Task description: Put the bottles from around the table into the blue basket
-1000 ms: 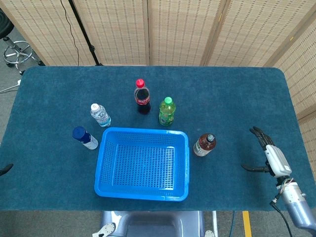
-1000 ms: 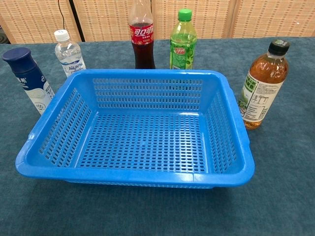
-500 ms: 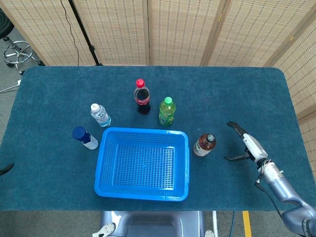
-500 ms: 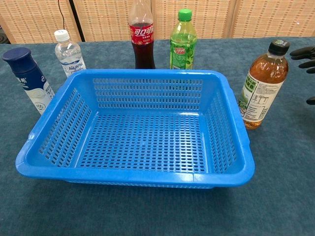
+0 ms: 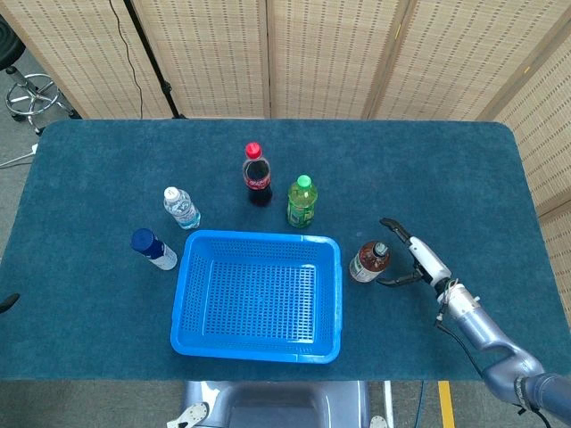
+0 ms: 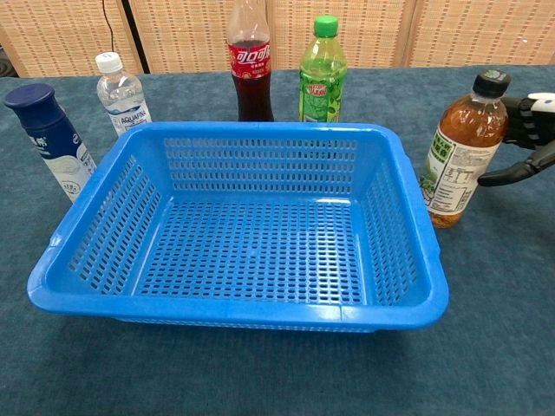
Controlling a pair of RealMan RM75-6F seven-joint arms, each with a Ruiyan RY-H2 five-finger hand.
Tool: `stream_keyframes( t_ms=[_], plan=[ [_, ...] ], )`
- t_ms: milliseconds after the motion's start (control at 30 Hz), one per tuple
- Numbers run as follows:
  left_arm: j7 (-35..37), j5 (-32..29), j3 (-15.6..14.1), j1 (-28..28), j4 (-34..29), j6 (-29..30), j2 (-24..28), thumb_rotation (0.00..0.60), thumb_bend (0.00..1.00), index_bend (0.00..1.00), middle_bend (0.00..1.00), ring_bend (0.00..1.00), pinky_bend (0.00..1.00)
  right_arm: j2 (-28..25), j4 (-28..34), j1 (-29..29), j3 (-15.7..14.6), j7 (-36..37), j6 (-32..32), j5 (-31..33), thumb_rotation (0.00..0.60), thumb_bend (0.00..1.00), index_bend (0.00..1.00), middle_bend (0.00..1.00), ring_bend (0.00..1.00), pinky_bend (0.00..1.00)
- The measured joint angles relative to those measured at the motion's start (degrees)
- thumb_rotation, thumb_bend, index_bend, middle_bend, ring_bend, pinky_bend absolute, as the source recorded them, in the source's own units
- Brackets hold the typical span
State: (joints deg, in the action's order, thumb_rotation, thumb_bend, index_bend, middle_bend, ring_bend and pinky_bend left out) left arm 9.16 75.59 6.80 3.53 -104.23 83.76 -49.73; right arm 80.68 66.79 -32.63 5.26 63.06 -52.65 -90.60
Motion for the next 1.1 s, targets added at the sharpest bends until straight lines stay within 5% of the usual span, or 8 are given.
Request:
stream_keyframes(
  t_ms=[133,267,367,667,1100],
  plan=[
    [-1.23,-0.25,0.1,0.05,-0.07,0.19,-0.33,0.6,0.0,0.0,0.0,0.0,0.0,2.82,-2.46,-1.63,0.19,0.82,0.72,0.8,0.6,0.0,0.05,0.14,0.02,0.07],
    [-1.36,-0.56,0.22,-0.06,-0.1,0.43,-0.52,0.6,0.0,0.0,0.0,0.0,0.0,4.22,-3.48,-2.2,0.47,1.41,0.33,1.35,0.6,0.0,0.4,0.52,0.3,0.38],
    [-0.68,-0.8,0.33,-0.21,0.02,0.51,-0.47,0.6,0.0,0.0,0.0,0.0,0.0,5.43,-4.14,-2.05,1.02,0.65,-1.34,1.96,0.6,0.02,0.58,0.69,0.46,0.54],
    [1.12,-0.54,0.39,-0.53,0.44,0.43,-0.15,0.6,0.0,0.0,0.0,0.0,0.0,5.73,-1.91,-0.25,2.57,-4.33,-6.15,4.53,0.6,0.15,0.64,0.74,0.51,0.59],
    [0.72,-0.32,0.29,-0.61,0.38,0.37,-0.4,0.6,0.0,0.0,0.0,0.0,0.0,-7.64,16.78,2.08,5.61,-15.18,-15.77,3.14,0.6,0.17,0.64,0.74,0.51,0.59]
  ],
)
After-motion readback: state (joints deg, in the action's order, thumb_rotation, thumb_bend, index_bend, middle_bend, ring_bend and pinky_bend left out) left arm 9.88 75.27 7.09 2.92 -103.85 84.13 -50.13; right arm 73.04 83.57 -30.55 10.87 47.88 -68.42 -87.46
